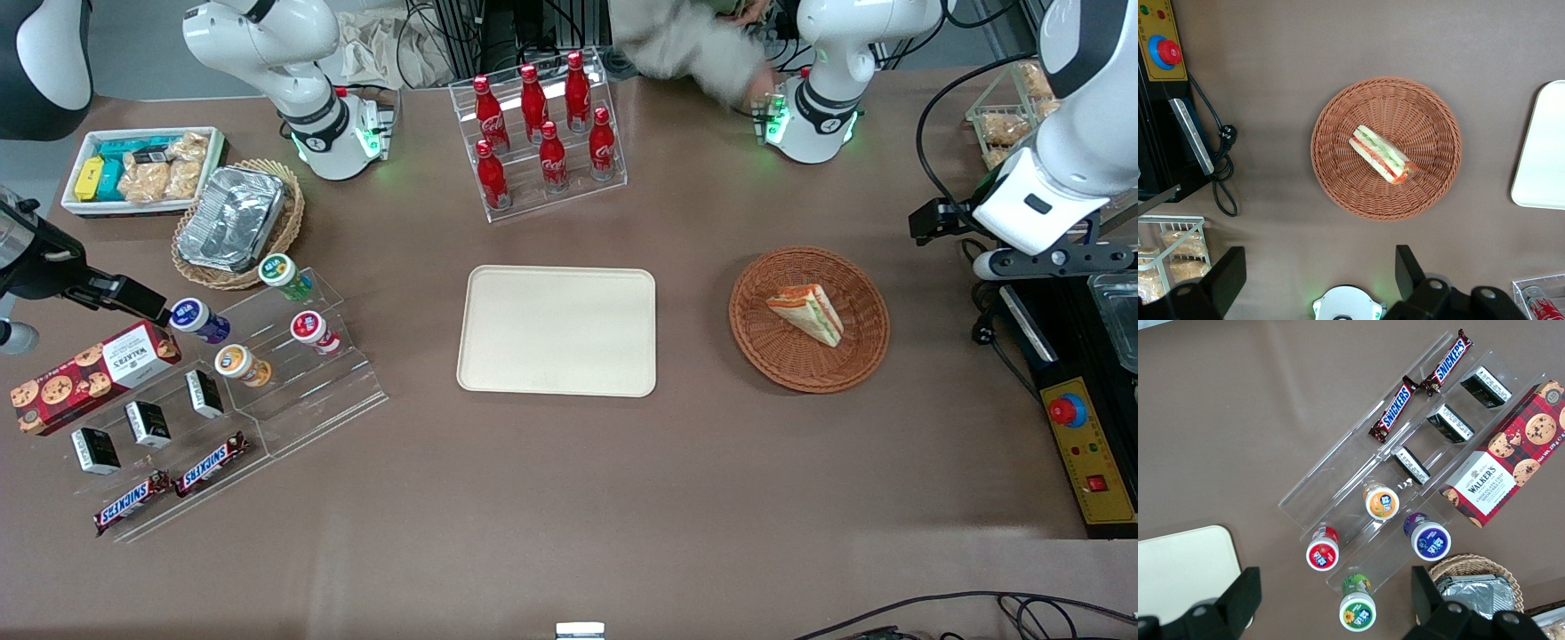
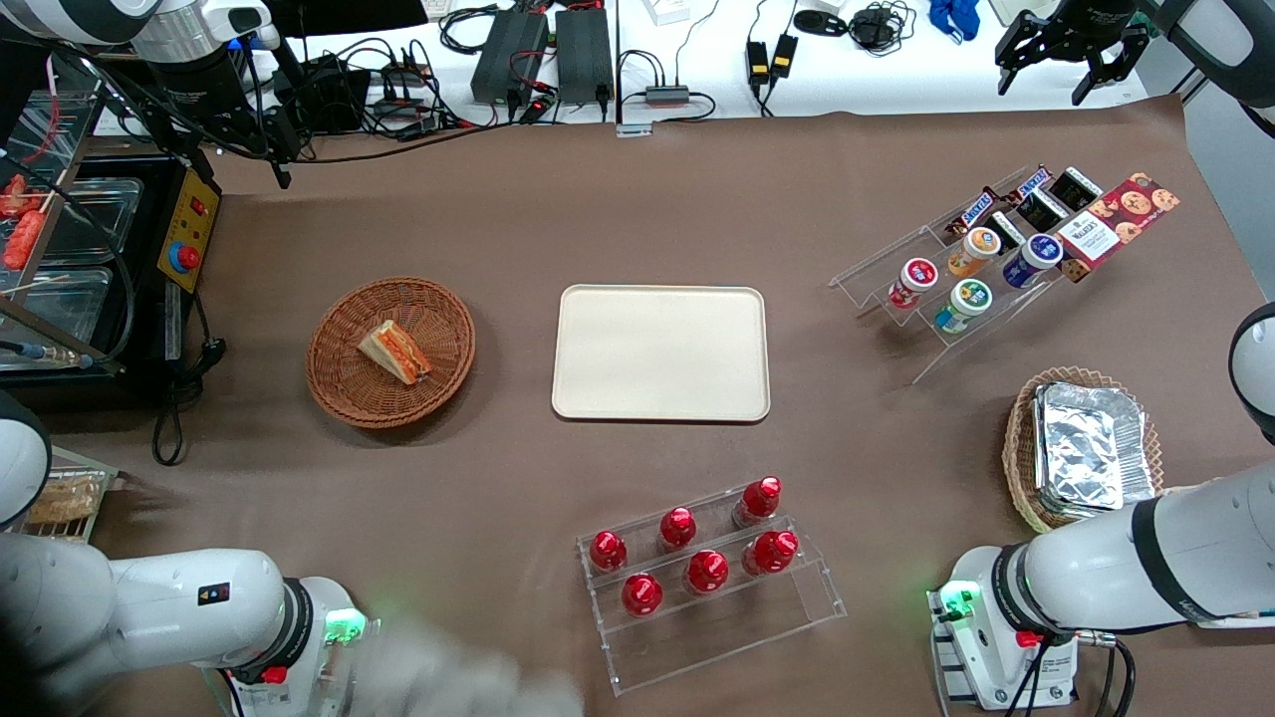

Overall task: Place sandwich from basket to tray
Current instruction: 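Move the left gripper over the wrapped sandwich in the wicker basket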

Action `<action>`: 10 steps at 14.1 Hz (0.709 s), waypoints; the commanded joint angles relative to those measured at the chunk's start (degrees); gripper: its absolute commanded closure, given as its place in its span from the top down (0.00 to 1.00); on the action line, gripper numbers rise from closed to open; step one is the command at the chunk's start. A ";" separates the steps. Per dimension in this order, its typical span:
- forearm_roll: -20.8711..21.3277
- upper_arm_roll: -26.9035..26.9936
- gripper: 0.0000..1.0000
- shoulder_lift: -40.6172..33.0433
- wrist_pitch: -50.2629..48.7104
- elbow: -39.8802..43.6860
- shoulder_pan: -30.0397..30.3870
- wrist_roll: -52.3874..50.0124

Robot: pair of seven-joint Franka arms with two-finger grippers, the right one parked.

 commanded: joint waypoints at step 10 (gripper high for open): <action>-0.46 -0.38 1.00 -5.04 11.13 -16.67 0.01 -3.89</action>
